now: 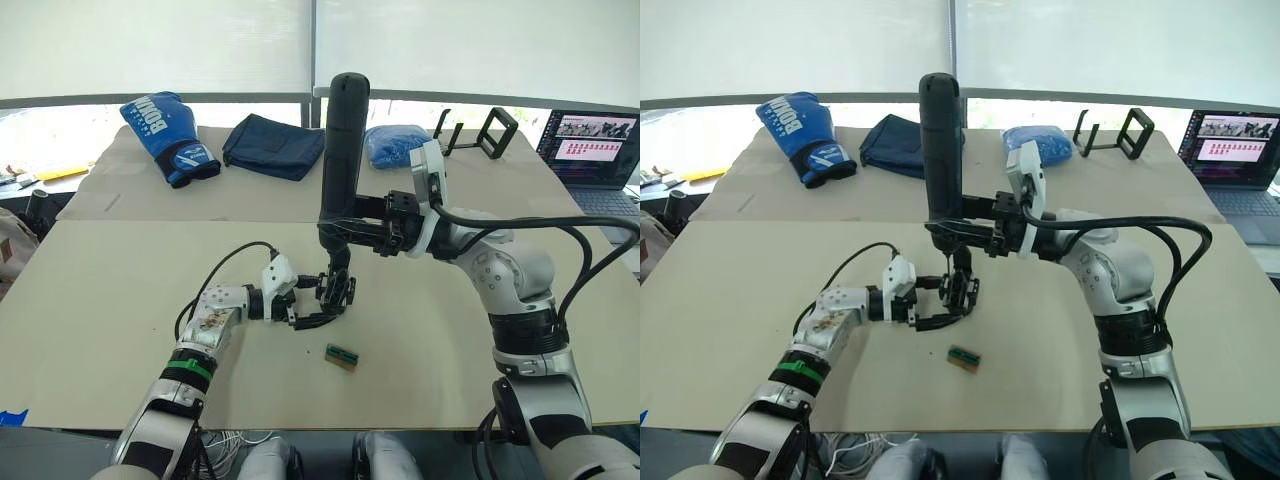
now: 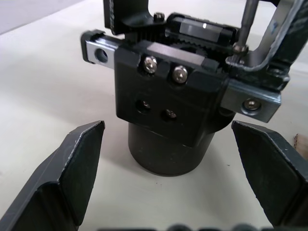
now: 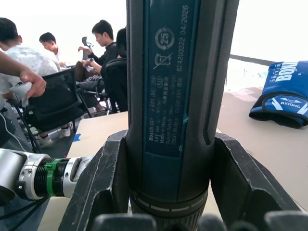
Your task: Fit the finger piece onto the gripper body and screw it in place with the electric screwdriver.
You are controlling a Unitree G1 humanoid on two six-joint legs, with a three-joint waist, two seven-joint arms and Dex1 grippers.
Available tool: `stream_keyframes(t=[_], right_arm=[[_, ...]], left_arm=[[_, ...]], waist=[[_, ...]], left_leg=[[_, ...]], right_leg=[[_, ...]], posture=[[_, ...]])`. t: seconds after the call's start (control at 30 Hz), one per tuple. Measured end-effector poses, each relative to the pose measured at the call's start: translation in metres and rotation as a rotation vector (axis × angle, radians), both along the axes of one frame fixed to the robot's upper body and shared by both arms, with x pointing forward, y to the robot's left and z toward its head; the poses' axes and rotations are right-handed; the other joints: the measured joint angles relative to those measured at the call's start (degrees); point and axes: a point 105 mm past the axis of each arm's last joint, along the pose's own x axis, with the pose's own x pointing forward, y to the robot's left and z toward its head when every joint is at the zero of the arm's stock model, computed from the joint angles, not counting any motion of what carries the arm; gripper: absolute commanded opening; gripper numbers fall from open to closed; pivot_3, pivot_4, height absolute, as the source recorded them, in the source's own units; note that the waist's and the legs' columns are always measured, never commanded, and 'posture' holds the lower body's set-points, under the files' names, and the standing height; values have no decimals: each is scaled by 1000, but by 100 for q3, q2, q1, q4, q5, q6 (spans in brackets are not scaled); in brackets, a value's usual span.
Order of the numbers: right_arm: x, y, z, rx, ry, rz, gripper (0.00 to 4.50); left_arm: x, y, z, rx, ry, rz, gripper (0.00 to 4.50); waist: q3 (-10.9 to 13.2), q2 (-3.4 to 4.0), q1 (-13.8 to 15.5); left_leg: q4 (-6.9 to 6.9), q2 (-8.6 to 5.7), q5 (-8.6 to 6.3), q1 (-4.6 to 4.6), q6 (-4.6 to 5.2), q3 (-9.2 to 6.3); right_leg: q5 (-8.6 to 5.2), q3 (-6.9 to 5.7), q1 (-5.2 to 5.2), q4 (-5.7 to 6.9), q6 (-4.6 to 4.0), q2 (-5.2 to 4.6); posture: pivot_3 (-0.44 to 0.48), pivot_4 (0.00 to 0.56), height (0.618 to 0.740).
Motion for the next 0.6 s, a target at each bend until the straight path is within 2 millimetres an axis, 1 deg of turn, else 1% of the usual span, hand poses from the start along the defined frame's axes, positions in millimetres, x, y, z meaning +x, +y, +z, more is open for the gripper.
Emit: stream_keyframes(t=[0.13, 0.37, 0.5, 0.6], right_arm=[[0, 0, 0, 0, 0, -1, 1940], [0, 0, 0, -1, 0, -1, 1940], [0, 0, 0, -1, 0, -2, 1940], [0, 0, 0, -1, -1, -2, 1940]], left_arm=[[0, -7, -2, -4, 16, -28, 4500], [0, -16, 2, -23, -3, -60, 4500], [0, -15, 1, -17, -8, -63, 4500], [1, -13, -3, -5, 7, -57, 4500]], waist=[[0, 0, -1], [0, 0, -4], [0, 0, -3], [0, 0, -4]], left_leg=[[0, 0, 0, 0, 0, 0], [0, 0, 0, 0, 0, -1], [0, 0, 0, 0, 0, -1], [0, 0, 0, 0, 1, -1]], right_leg=[[0, 0, 0, 0, 0, 0], [0, 1, 0, 0, 0, 0], [0, 0, 0, 0, 0, -1], [0, 1, 0, 0, 0, -1]], posture=[[0, 150, 740], [0, 150, 740], [0, 150, 740], [0, 150, 740]])
